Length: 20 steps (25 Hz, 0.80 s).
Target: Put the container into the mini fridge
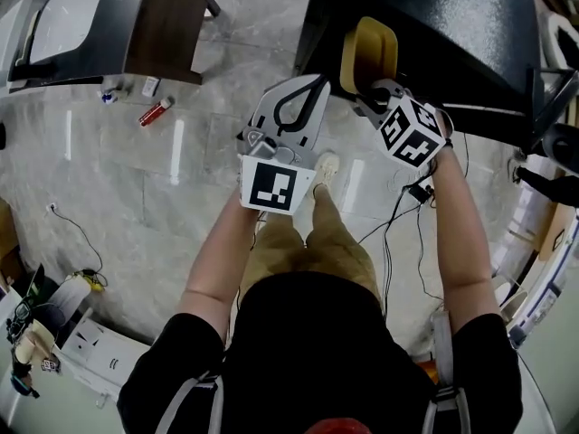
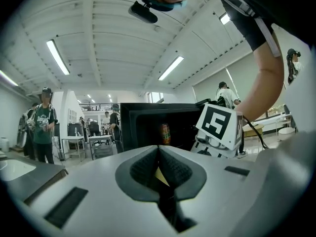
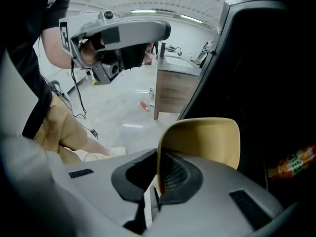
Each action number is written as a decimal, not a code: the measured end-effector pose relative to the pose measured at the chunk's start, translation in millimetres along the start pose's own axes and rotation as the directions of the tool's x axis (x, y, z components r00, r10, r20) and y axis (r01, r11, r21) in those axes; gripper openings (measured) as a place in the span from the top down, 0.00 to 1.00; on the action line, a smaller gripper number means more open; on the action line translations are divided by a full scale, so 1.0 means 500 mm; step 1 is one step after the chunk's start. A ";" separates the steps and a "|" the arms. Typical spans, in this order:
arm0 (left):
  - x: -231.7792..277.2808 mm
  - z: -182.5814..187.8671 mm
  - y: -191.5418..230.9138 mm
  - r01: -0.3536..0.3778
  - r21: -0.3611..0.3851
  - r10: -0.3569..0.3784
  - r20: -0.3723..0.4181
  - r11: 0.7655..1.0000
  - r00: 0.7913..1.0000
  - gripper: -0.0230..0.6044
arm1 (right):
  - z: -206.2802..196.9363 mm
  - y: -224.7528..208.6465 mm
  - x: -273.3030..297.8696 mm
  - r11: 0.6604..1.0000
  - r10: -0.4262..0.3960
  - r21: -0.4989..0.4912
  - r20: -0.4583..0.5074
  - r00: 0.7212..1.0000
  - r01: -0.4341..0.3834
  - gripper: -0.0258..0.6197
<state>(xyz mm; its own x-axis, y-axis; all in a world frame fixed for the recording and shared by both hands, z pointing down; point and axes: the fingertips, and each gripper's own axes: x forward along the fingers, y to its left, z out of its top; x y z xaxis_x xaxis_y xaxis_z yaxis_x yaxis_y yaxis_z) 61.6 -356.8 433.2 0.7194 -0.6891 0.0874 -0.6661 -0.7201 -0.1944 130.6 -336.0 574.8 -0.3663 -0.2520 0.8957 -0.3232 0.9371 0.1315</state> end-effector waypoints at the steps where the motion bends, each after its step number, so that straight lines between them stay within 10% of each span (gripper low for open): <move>1: 0.006 -0.005 0.002 -0.005 -0.001 0.005 -0.004 1.000 1.000 0.93 | -0.005 -0.011 0.010 1.000 -0.002 -0.013 -0.014 1.000 0.002 0.90; 20: 0.040 -0.093 0.018 -0.085 -0.022 0.083 -0.073 0.996 0.994 0.93 | -0.070 -0.172 0.210 0.998 -0.025 -0.069 -0.185 0.982 0.013 0.90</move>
<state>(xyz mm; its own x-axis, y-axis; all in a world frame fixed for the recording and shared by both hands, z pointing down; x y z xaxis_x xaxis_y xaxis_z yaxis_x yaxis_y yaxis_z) 60.8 -381.1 478.6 0.6453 -0.7506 0.1417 -0.7291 -0.6606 -0.1791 150.6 -434.7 672.6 -0.1902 -0.2267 0.9552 -0.2669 0.9483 0.1719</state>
